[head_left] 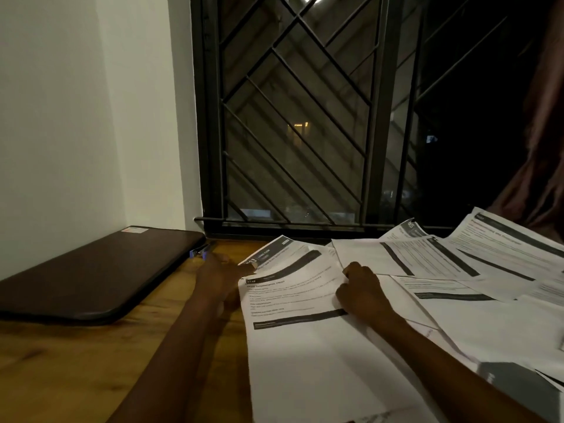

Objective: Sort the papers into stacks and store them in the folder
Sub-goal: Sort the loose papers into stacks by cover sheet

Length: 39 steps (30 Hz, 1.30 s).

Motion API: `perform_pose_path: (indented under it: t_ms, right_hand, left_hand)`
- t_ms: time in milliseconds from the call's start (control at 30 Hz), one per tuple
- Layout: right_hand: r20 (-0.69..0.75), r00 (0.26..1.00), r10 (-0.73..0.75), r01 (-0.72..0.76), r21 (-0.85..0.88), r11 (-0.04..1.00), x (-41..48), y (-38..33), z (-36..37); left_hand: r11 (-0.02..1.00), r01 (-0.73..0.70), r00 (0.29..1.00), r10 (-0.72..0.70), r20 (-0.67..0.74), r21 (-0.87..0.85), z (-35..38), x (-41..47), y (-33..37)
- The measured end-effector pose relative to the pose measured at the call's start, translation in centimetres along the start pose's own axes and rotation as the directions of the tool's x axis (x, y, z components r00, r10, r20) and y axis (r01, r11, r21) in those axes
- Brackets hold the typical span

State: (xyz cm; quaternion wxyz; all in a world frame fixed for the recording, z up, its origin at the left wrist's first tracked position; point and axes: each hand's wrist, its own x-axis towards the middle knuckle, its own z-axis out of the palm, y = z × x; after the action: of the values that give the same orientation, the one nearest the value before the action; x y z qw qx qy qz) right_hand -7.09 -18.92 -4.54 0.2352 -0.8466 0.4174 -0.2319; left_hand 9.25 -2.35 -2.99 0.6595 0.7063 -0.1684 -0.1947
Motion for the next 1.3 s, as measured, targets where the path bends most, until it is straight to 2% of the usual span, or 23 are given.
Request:
perform_pose_path:
  t_ms: [100, 167, 333, 400, 467, 567, 733, 833, 933, 967, 1033, 1067, 1133, 1167, 1233, 1300]
  right_hand:
    - [0.039, 0.999, 0.034, -0.025, -0.196, 0.980, -0.3, -0.1, 0.3]
    - [0.071, 0.997, 0.030, -0.013, -0.222, 0.975, -0.4, 0.0, 0.5]
    - [0.134, 0.989, -0.056, 0.050, 0.051, 0.997, -0.5, -0.8, -0.3]
    - [0.144, 0.986, -0.089, 0.081, 0.062, 0.995, -0.4, -0.7, -0.9]
    - [0.181, 0.978, -0.103, 0.106, -0.011, 0.994, -0.2, 0.1, -0.9]
    - [0.223, 0.969, -0.108, 0.160, -0.232, 0.959, -0.5, 1.5, -0.2]
    - [0.184, 0.979, -0.090, 0.135, -0.249, 0.959, -0.7, 2.5, 1.0]
    - [0.137, 0.985, -0.103, 0.117, -0.102, 0.988, -0.4, 2.7, 0.8]
    - [0.055, 0.997, -0.048, 0.033, 0.247, 0.968, -0.6, 1.9, -1.4]
    - [0.042, 0.998, -0.039, 0.024, 0.313, 0.950, -0.8, 1.6, -2.2]
    - [0.115, 0.993, -0.029, -0.019, 0.394, 0.919, -1.2, 1.2, -3.4]
    - [0.201, 0.979, -0.044, -0.055, 0.465, 0.884, -1.7, 0.9, -3.7]
    - [0.356, 0.926, -0.126, -0.109, 0.571, 0.813, -2.6, 0.4, -3.6]
    - [0.384, 0.907, -0.172, -0.092, 0.578, 0.811, -2.7, 0.2, -3.2]
    - [0.301, 0.936, -0.184, -0.039, 0.605, 0.795, -2.5, -0.6, -2.6]
    - [0.190, 0.969, -0.159, -0.022, 0.705, 0.709, -2.2, -1.3, -2.6]
  left_hand:
    - [0.999, 0.016, 0.998, -0.013, 0.060, -0.050, 0.9, -0.1, -0.1]
    - [0.998, 0.017, 0.997, -0.013, 0.075, -0.055, 1.3, -0.2, -0.3]
    - [0.992, 0.001, 0.997, 0.010, 0.080, -0.127, 1.1, 0.3, -0.8]
    - [0.988, 0.004, 0.997, 0.007, 0.073, -0.153, 1.1, 0.4, -1.1]
    - [0.982, 0.011, 0.995, 0.009, 0.104, -0.188, 1.3, 0.4, -1.1]
    - [0.978, 0.024, 0.990, 0.005, 0.138, -0.209, 1.8, 0.2, -1.0]
    - [0.956, 0.136, 0.959, -0.061, 0.277, -0.260, 1.5, -0.5, -0.9]
    - [0.971, 0.137, 0.941, -0.067, 0.331, -0.194, 1.4, -0.6, -1.2]
    - [0.965, 0.111, 0.938, -0.023, 0.346, -0.239, 0.1, -0.3, -0.4]
    - [0.955, 0.091, 0.932, 0.018, 0.362, -0.282, -0.8, 0.0, -0.1]
    - [0.922, 0.057, 0.908, 0.112, 0.404, -0.382, -2.5, 0.3, 0.4]
    - [0.910, 0.047, 0.906, 0.134, 0.402, -0.411, -2.9, 0.2, 0.5]
    - [0.903, 0.052, 0.905, 0.138, 0.403, -0.426, -2.5, -0.5, 0.6]
    - [0.901, 0.072, 0.894, 0.132, 0.428, -0.428, -2.0, -1.0, 0.6]
    - [0.912, 0.108, 0.867, 0.109, 0.486, -0.396, -1.1, -1.5, 0.6]
    - [0.941, 0.085, 0.876, 0.085, 0.475, -0.326, -1.3, -1.4, 0.8]
